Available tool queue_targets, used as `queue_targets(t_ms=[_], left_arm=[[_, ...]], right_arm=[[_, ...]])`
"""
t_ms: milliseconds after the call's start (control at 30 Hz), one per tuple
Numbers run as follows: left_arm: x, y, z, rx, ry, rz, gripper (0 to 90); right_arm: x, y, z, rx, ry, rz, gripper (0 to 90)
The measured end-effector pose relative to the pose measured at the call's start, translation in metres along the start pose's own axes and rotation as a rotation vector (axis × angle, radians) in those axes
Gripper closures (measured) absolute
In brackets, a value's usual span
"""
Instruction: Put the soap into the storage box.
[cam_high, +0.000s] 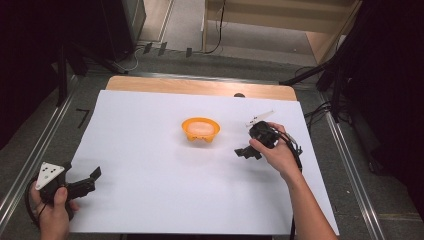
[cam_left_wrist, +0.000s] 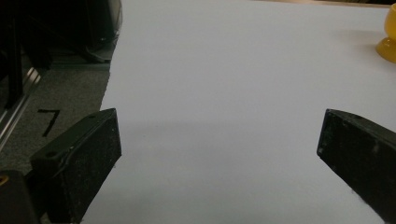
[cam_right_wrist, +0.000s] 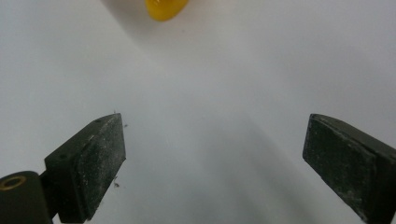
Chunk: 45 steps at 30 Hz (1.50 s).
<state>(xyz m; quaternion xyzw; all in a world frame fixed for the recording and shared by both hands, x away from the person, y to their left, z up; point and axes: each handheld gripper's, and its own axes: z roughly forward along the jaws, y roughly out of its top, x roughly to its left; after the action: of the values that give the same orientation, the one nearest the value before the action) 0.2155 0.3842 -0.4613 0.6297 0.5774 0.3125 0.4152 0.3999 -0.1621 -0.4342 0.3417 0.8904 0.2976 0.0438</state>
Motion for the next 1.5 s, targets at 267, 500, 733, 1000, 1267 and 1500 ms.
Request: queue_targets(t_ms=[267,500,733,1000,1267,1500], left_arm=[[0.000,0.000,-0.001,-0.006,0.001,0.003,0.5],[0.000,0.000,-0.001,-0.005,0.002,0.003,0.5],[0.000,0.000,-0.001,-0.005,0.004,0.004,0.5],[0.000,0.000,-0.001,-0.005,0.001,0.003,0.5],[-0.001,0.000,-0.001,-0.002,0.000,0.006,0.5],[-0.001,0.000,-0.001,-0.002,-0.002,0.007,0.5]], right_arm=[[0.000,-0.040,-0.003,-0.107,-0.090,0.045,6.1],[0.004,-0.075,-0.009,-0.219,-0.097,0.065,5.9],[0.010,-0.103,-0.019,-0.341,-0.135,0.088,4.7],[0.016,-0.130,-0.031,-0.411,-0.137,0.123,2.3],[0.012,-0.157,-0.045,-0.448,-0.138,0.185,1.7],[0.009,-0.178,-0.059,-0.477,-0.173,0.215,1.5]])
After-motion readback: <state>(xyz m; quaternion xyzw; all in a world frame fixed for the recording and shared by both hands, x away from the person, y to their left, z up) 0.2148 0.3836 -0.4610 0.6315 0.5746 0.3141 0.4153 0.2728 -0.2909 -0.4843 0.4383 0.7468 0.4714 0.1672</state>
